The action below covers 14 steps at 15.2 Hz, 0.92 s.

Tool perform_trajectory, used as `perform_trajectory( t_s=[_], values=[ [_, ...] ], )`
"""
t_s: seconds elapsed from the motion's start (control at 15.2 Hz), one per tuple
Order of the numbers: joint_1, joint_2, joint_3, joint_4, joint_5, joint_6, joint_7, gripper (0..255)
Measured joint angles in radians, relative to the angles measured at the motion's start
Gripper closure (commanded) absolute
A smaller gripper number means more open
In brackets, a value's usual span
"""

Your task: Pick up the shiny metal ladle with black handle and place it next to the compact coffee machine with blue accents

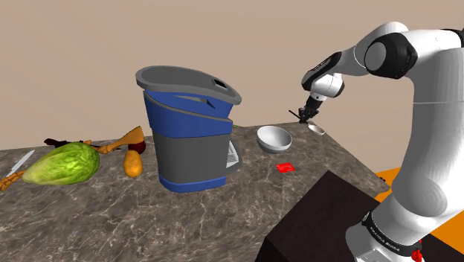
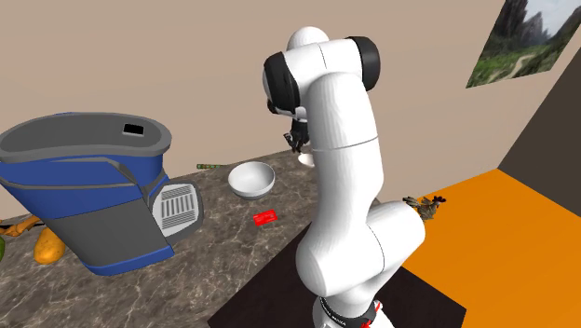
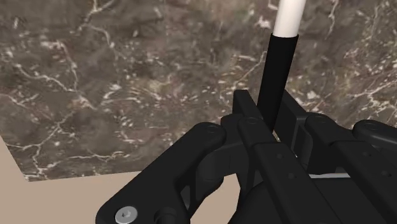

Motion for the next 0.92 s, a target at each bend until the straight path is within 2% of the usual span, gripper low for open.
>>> perform_trajectory(
  t_s=[0.92],
  values=[
    [0.033,-0.115,-0.045,0.028,-0.081,-0.132,0.069,255]
  ],
)
